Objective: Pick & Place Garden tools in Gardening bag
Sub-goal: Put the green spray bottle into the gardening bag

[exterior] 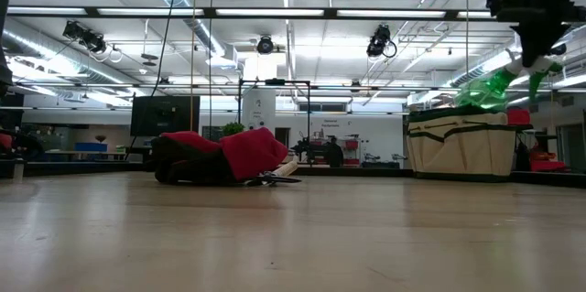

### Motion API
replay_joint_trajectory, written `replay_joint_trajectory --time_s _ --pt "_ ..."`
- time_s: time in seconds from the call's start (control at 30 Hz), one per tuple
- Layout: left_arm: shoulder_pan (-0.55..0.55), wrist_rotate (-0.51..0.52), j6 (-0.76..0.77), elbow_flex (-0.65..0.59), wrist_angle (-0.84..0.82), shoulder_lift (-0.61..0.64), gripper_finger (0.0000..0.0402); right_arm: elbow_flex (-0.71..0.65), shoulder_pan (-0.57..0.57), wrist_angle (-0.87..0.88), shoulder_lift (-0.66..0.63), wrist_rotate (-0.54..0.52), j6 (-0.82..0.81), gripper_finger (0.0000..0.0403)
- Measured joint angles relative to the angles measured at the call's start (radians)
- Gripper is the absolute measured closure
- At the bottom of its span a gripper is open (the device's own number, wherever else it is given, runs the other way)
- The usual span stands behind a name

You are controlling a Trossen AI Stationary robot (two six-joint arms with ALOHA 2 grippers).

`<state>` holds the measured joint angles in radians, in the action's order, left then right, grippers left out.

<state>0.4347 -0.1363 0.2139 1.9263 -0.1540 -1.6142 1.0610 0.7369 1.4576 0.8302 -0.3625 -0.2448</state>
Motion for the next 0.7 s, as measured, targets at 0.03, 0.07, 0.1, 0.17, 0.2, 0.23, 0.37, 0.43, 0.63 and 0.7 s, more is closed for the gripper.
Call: replay_joint_trajectory --time_s 0.03,0.07,0.1,0.17,0.2,0.23,0.37,0.43,0.63,0.7 --pt "0.0 0.0 0.0 0.0 0.0 0.0 0.011 -0.002 0.003 -0.014 0.002 0.005 0.002 0.035" --pt "0.0 0.0 0.0 0.0 0.0 0.0 0.011 -0.004 0.007 -0.029 0.006 0.005 0.002 0.035" --pt "0.0 0.0 0.0 0.0 0.0 0.0 0.011 -0.004 0.011 -0.04 0.008 0.004 0.004 0.035" --pt "0.0 0.0 0.0 0.0 0.0 0.0 0.011 -0.004 0.019 -0.061 0.012 -0.003 0.018 0.035" --pt "0.0 0.0 0.0 0.0 0.0 0.0 0.011 -0.004 0.025 -0.073 0.015 -0.004 0.024 0.035" --pt "0.0 0.0 0.0 0.0 0.0 0.0 0.011 -0.004 0.03 -0.086 0.019 -0.008 0.026 0.035" --pt "0.0 0.0 0.0 0.0 0.0 0.0 0.011 -0.004 0.05 -0.112 0.033 0.007 0.038 0.035" --pt "0.0 0.0 0.0 0.0 0.0 0.0 0.011 -0.004 0.062 -0.11 0.045 0.028 0.046 0.035" --pt "0.0 0.0 0.0 0.0 0.0 0.0 0.011 -0.004 0.08 -0.083 0.059 0.098 0.066 0.035" --pt "0.0 0.0 0.0 0.0 0.0 0.0 0.011 -0.004 0.082 -0.067 0.059 0.108 0.067 0.035"
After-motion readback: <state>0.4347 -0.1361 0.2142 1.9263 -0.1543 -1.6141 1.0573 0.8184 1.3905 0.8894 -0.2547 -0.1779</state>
